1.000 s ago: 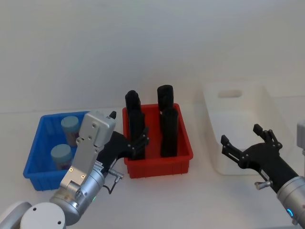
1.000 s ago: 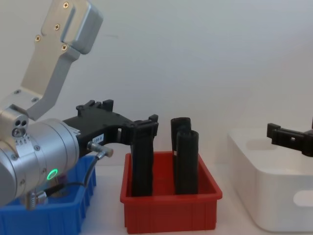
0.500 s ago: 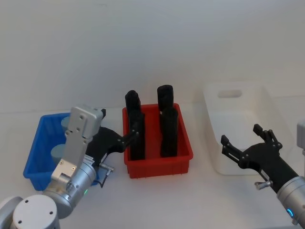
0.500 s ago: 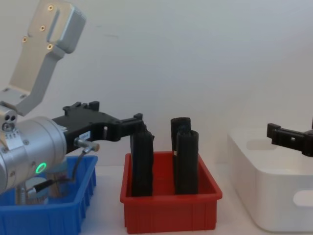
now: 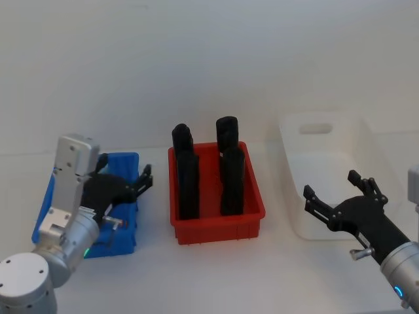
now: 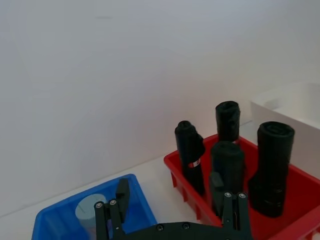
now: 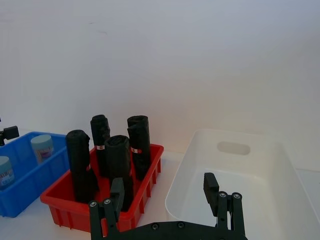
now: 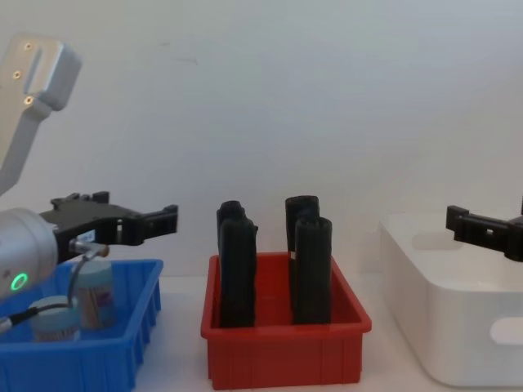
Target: Pick the cotton swabs from the blue box and place them into the white box.
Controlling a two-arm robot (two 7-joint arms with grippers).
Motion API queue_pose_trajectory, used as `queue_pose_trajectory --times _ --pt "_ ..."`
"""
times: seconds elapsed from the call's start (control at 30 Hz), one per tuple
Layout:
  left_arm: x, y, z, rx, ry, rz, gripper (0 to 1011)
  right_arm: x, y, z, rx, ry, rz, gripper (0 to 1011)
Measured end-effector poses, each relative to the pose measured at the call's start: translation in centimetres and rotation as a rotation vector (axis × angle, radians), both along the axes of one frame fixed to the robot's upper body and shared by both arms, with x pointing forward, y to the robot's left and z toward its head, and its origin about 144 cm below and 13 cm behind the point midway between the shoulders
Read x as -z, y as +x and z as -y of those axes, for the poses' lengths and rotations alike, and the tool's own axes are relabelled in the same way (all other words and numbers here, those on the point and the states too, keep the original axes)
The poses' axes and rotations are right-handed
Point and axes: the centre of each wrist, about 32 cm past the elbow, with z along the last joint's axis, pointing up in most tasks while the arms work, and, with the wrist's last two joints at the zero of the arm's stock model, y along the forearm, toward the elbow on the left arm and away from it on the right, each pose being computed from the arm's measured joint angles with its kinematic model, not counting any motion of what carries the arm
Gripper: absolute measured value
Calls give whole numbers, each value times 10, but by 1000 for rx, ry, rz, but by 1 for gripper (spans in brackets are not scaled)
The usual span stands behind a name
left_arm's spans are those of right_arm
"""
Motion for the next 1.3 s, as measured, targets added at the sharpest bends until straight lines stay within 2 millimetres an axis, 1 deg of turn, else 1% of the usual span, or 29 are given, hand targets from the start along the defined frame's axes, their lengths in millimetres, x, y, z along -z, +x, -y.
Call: queue_pose_trajectory --times 0.3,0.7,1.3 --pt "8 16 -24 -57 -3 -65 1004 0 0 0 0 0 0 1002" --pt "18 31 -48 -103 11 -151 1004 0 0 0 0 0 0 1002" --pt "26 35 -71 -145 27 -264 1004 0 0 0 0 0 0 1002"
